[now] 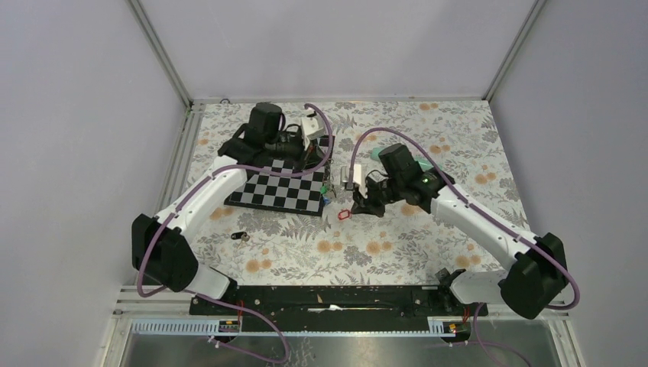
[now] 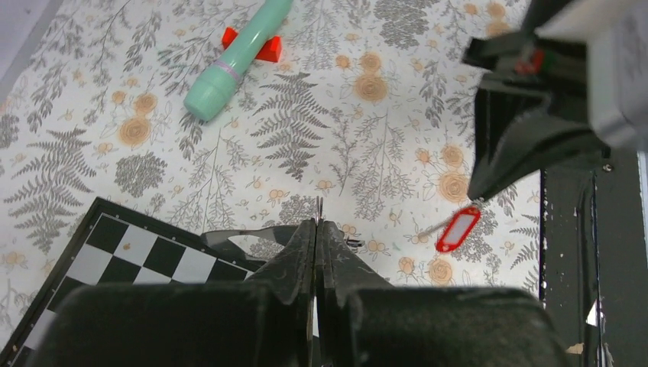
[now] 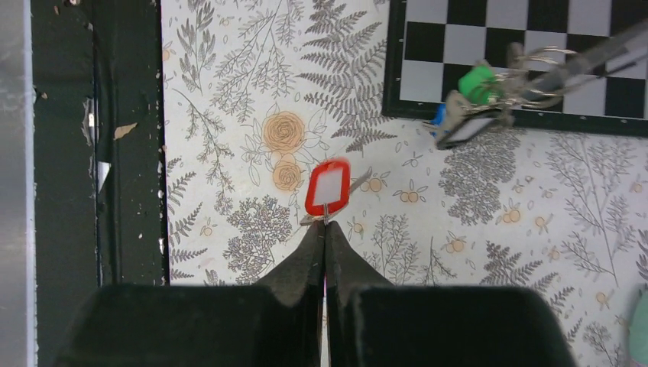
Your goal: Put the keys on the keyring
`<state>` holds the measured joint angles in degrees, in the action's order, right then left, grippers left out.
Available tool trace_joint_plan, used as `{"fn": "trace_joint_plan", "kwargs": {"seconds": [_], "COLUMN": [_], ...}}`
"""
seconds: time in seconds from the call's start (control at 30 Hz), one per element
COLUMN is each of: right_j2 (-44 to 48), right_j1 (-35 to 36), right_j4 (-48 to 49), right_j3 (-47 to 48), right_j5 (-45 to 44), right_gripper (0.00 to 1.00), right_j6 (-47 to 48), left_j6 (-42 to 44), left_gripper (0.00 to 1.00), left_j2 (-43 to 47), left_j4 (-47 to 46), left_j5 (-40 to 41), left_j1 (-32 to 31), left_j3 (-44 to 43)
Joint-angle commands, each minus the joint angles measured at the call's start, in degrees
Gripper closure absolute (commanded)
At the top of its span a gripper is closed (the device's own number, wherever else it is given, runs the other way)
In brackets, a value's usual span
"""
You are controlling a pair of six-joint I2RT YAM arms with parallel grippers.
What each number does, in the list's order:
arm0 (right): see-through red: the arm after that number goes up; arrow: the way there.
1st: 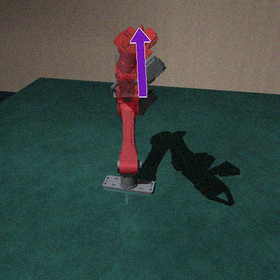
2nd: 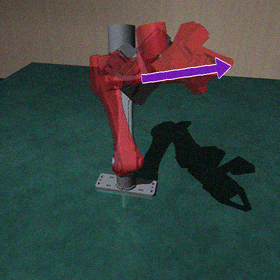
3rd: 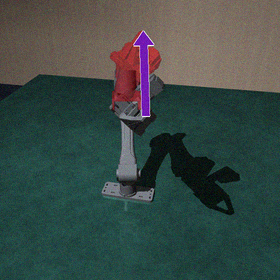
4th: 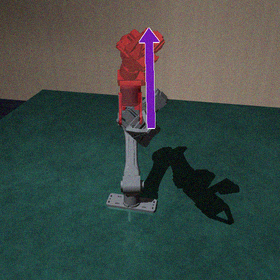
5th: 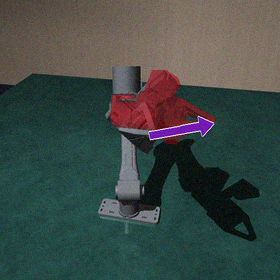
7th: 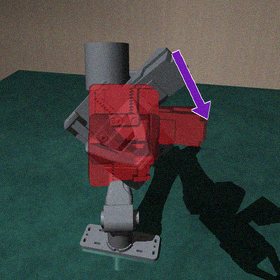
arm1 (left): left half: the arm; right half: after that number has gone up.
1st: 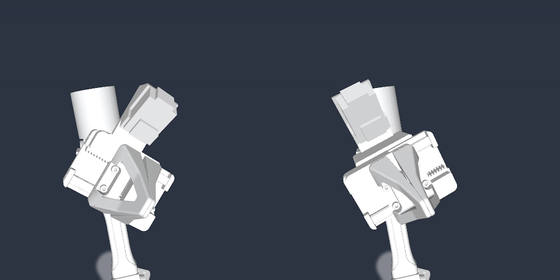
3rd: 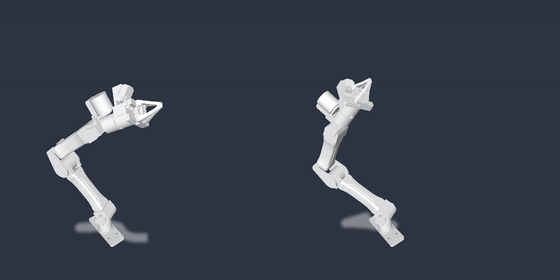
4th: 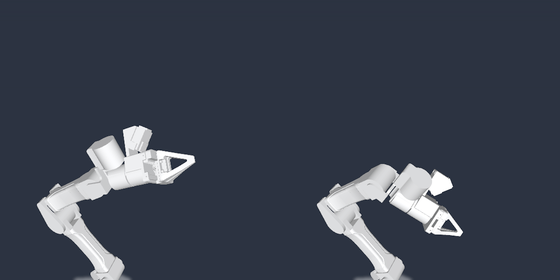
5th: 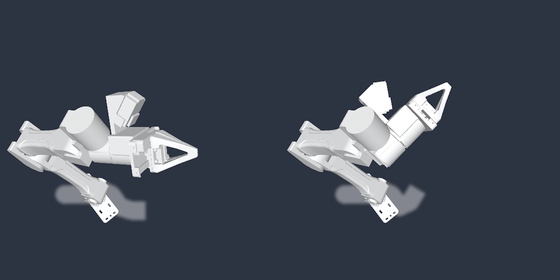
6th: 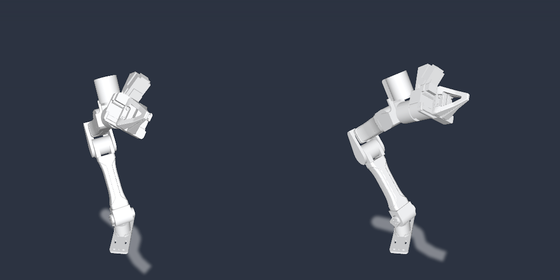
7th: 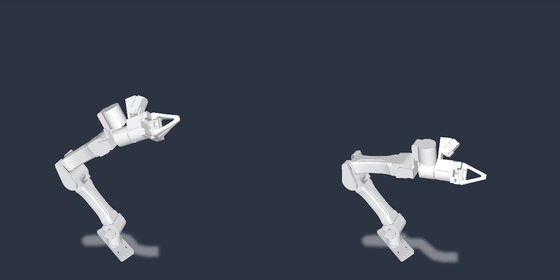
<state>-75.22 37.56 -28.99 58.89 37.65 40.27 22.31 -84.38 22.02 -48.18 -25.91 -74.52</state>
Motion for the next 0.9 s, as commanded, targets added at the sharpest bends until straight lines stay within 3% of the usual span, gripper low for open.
{"fn": "trace_joint_plan", "kwargs": {"seconds": [0.0, 0.4, 0.63, 0.87], "right_j2": [2.87, 3.14, -0.18, -2.34], "right_j1": [-2.75, -6.49, -8.55, -9.31], "right_j4": [-2.87, 1.92, 5.34, 7.54], "right_j3": [4.05, 9.8, 13.33, 12.46], "right_j5": [3.66, 4.84, 9.1, 11.01], "right_gripper": [1.0, 1.0, 1.0, 1.0], "right_j6": [-3.52, -14.1, -21.55, -23.75], "left_j6": [5.66, 6.86, 7.22, 4.98], "left_gripper": [1.0, 1.0, 1.0, 1.0], "left_j2": [5.33, 9.44, 10.38, 10.51], "left_j4": [0.74, 1.01, -0.87, -4.94], "left_j5": [2.35, 10.03, 24.1, 29.23], "left_j1": [-3.48, -9.26, -15.73, -18.09], "left_j3": [-0.16, 3.34, 4.46, 5.97]}}
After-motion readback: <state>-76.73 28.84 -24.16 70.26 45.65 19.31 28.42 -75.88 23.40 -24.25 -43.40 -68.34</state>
